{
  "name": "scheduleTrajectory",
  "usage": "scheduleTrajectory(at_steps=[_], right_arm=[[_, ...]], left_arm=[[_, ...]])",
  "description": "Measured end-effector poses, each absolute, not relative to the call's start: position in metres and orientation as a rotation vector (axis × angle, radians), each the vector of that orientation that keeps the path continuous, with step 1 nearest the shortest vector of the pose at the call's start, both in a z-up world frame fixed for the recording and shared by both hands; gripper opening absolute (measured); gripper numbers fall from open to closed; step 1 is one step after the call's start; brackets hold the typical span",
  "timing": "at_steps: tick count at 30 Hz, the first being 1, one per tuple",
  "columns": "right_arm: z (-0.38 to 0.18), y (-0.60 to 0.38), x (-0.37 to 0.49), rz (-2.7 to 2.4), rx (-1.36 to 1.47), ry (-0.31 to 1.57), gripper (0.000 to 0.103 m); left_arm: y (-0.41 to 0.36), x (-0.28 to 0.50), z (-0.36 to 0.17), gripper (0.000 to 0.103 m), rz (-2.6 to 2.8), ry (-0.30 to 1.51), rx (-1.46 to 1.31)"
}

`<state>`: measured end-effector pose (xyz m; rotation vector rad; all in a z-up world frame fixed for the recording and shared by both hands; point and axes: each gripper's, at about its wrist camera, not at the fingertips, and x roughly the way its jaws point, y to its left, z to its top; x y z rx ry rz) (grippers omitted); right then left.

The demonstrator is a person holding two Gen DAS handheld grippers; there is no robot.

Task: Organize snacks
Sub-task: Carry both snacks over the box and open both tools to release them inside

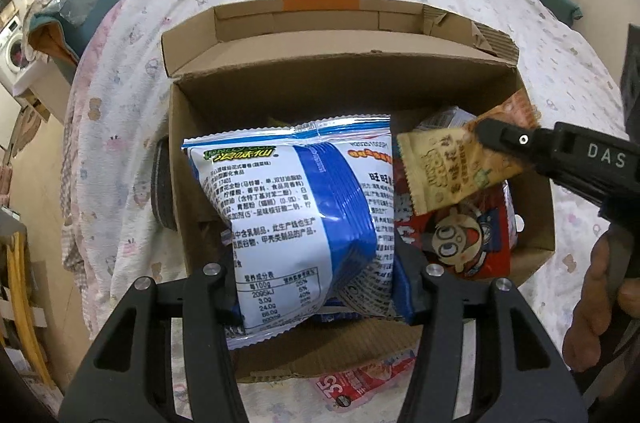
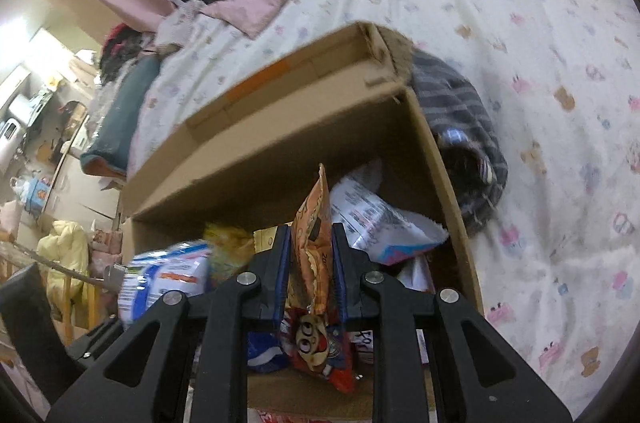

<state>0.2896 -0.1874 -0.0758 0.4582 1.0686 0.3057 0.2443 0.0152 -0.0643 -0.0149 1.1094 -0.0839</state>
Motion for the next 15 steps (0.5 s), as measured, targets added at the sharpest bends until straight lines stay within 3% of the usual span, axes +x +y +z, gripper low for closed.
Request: scheduleTrajectory(at_steps=[10, 15], right_arm=[[-0.080, -0.183, 0.290, 0.363, 0.489, 1.071, 0.024], [-0.075, -0.187, 0.290, 0.388, 0.522, 1.065, 0.024]], left_arm=[[0.006, 0.238, -0.065, 0.053, -0.102, 1.121, 0.025], [0.003, 0.234, -0.061, 0.068, -0.087, 1.102, 0.053]])
